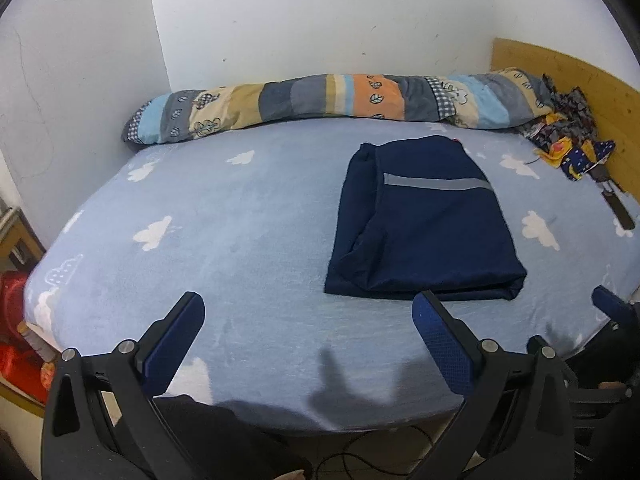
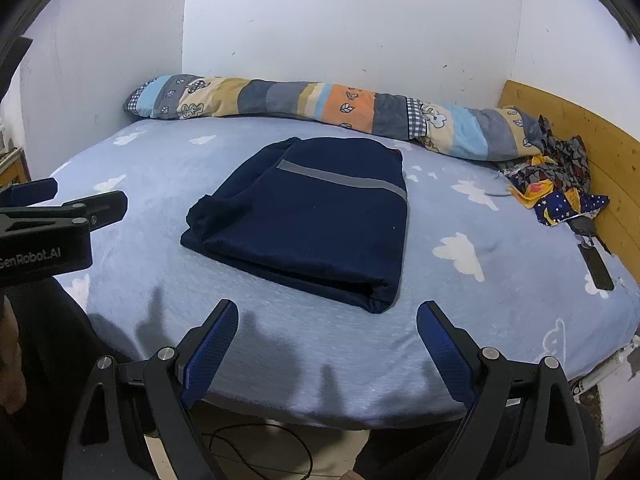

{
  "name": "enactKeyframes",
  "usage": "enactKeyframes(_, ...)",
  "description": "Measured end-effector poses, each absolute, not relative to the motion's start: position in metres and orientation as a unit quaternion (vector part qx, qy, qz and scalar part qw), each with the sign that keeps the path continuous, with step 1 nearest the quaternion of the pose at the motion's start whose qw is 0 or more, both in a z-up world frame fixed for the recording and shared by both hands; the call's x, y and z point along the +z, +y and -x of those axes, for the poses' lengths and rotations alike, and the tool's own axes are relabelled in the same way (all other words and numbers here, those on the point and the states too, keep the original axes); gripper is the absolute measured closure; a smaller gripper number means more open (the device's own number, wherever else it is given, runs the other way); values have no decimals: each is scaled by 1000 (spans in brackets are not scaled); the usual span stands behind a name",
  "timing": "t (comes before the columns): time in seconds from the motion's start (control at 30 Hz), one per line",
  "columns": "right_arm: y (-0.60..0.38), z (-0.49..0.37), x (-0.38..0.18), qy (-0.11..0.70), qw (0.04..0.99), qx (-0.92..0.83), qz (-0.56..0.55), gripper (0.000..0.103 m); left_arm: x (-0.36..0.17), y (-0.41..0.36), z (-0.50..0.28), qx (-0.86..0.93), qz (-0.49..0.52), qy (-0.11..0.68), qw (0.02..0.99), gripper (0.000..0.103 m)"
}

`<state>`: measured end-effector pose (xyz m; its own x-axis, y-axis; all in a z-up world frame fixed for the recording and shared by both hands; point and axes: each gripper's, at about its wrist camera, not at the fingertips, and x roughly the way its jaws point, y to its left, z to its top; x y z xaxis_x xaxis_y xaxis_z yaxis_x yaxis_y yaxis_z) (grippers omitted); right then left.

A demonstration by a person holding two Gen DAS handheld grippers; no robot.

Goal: Fold large clothes

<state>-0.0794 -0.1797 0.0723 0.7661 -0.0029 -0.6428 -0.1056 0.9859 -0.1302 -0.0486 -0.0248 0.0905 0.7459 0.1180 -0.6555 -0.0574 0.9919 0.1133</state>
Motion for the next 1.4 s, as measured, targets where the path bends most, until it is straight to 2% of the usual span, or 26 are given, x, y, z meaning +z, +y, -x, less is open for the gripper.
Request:
enactKeyframes(0.27,-182,77,72,347,934,21,77,10,83,-33,47,56,-75,376,922,0)
enactKeyframes(1.4,-183,76,67,354,931,11,86,10,77,-31,41,56,-74,405,909,0)
